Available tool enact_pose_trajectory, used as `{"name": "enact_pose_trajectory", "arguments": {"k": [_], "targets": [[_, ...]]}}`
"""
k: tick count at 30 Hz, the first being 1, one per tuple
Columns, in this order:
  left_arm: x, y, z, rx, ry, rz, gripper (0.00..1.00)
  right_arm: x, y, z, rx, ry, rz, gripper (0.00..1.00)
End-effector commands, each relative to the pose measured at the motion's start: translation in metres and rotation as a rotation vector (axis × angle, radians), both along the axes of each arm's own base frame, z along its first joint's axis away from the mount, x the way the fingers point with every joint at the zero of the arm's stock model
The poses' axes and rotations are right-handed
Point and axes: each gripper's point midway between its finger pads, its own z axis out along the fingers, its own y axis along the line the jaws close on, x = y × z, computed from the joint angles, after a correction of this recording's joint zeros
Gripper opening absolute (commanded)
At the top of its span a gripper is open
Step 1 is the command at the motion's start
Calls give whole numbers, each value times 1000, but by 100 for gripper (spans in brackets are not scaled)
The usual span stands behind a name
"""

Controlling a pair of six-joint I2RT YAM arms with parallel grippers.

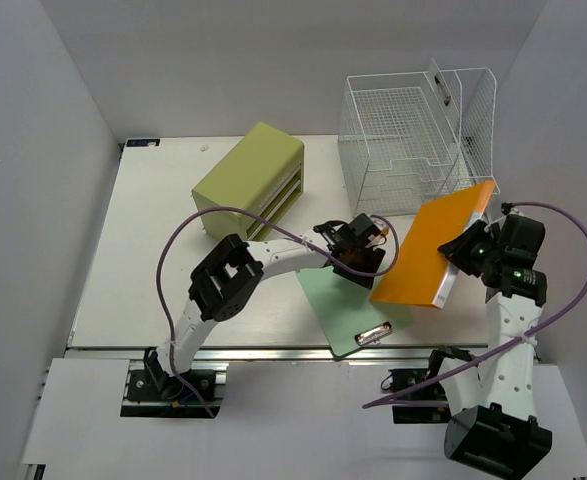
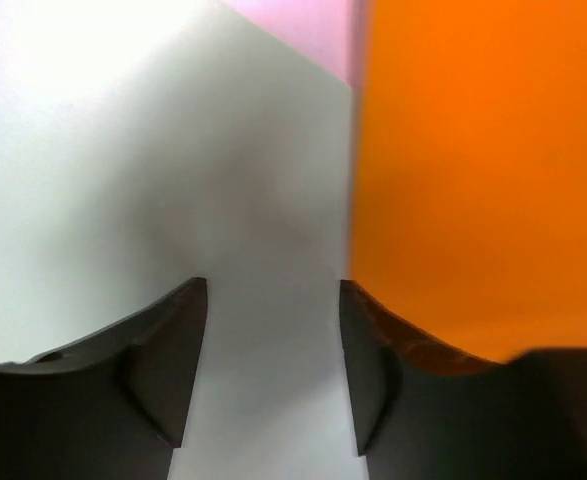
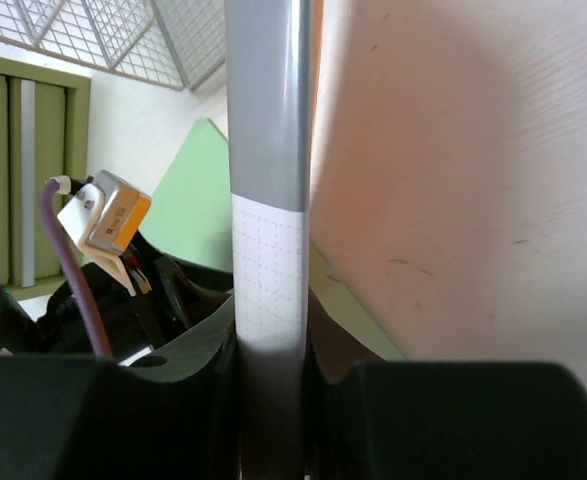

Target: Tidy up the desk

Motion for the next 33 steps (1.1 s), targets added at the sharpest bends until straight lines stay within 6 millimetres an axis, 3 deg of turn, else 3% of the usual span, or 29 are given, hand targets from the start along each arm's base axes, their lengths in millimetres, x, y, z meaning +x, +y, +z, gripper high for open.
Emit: {"name": "enact_pose_trajectory", "arguments": {"k": [1, 5, 6, 11, 14, 15, 18, 21, 24, 25, 26, 28, 29, 33], "targets": [[1, -11, 60, -80, -61, -35, 67, -1, -15, 52, -164, -100, 9, 0], [10, -16, 120, -168, -159, -39, 96, -7, -22, 101, -253, -191, -9, 0], [11, -16, 130, -181, -170, -38, 98, -8, -23, 112, -270, -217, -7, 0], [25, -6, 195, -276, -236, -18, 98, -15, -21, 189, -404, -418, 40, 0], [35, 11, 220, -328, -233, 0, 98, -18, -15, 237, -538, -595, 106, 0], [43, 18, 226, -346, -240, 15, 98, -20, -12, 259, -622, -692, 142, 0], [50, 38, 240, -358, -284, 54, 98, -29, -10, 301, -762, -835, 161, 0], [69, 63, 240, -333, -316, 130, 98, -27, -27, 344, -889, -930, 57, 0], [86, 88, 252, -329, -365, 205, 98, -7, -57, 362, -966, -906, -65, 0], [90, 98, 251, -321, -377, 226, 98, 8, -65, 361, -971, -892, -76, 0], [92, 101, 252, -323, -386, 230, 98, 16, -64, 375, -1016, -951, -68, 0], [103, 114, 256, -295, -428, 281, 98, 39, -68, 375, -1048, -968, -44, 0], [106, 119, 256, -282, -435, 299, 98, 44, -72, 385, -1090, -997, -60, 0], [121, 137, 261, -263, -468, 350, 98, 82, -87, 382, -1177, -1056, -91, 0]]}}
